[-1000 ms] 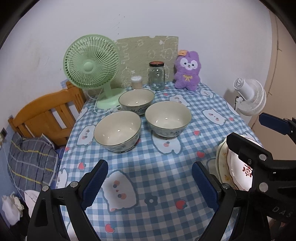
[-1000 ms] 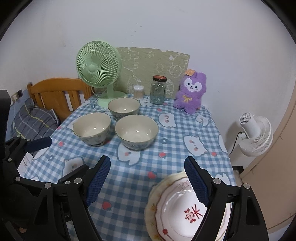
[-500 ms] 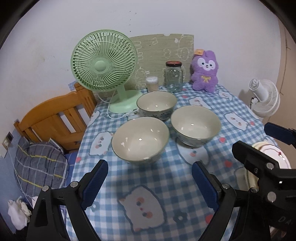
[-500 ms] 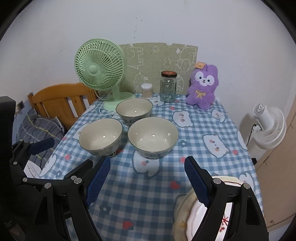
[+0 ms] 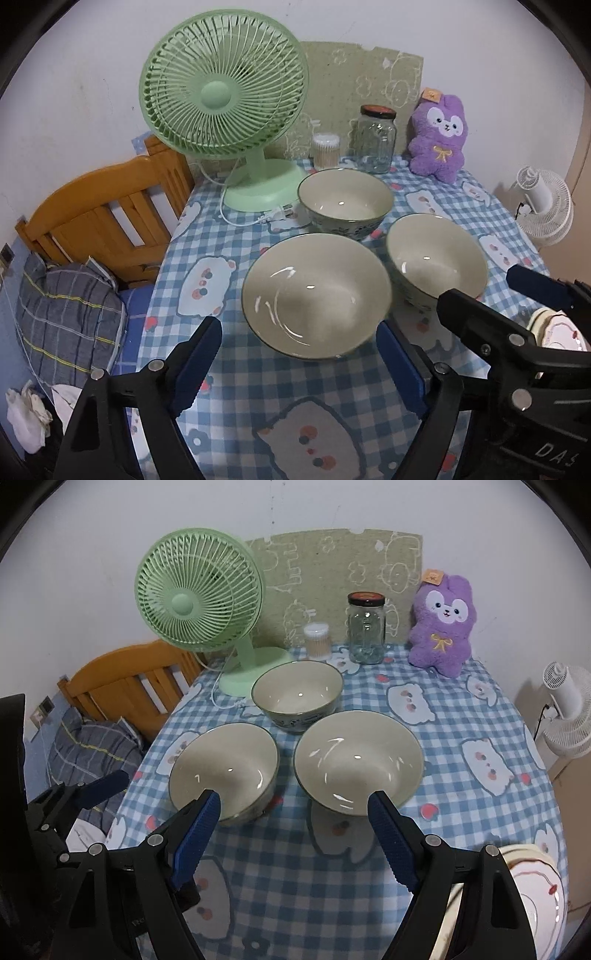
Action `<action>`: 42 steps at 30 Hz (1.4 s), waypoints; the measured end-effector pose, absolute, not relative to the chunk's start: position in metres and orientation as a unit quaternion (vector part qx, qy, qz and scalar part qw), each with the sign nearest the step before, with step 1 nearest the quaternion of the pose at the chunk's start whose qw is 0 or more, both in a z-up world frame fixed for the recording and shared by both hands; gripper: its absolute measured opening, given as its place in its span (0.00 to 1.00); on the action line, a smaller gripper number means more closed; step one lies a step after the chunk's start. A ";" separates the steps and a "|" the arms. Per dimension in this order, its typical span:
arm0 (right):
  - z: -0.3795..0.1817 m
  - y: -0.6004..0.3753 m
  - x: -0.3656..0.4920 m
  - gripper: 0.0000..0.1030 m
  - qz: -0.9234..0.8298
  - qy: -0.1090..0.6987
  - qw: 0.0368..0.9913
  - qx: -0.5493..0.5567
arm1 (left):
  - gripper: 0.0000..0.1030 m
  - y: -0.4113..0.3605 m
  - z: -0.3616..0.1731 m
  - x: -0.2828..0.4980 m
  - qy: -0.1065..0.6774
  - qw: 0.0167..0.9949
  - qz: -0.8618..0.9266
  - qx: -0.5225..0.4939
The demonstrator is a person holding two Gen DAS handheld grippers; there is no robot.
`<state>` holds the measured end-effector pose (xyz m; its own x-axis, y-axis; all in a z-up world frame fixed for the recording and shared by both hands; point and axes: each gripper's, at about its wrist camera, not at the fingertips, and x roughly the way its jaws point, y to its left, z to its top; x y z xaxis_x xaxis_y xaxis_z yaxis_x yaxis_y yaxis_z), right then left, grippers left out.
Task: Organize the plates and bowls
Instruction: 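Move both tools toward the white patterned bowls, then close both tools on the rim of the nearest white bowl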
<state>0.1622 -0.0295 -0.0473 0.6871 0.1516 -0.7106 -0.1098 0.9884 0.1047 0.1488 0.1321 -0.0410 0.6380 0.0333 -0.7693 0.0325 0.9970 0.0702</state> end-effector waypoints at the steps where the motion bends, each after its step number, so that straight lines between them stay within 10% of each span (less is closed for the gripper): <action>1: -0.050 -0.026 0.167 0.81 0.069 0.390 0.918 0.022 | 0.84 0.133 -0.043 0.152 0.426 0.904 0.004 0.042; 15: -0.081 0.011 0.212 0.41 0.074 0.434 0.898 -0.004 | 0.64 0.164 -0.079 0.187 0.453 0.890 0.023 0.032; 42: -0.114 0.021 0.248 0.21 0.042 0.482 0.875 -0.020 | 0.17 0.182 -0.102 0.219 0.495 0.868 0.015 -0.014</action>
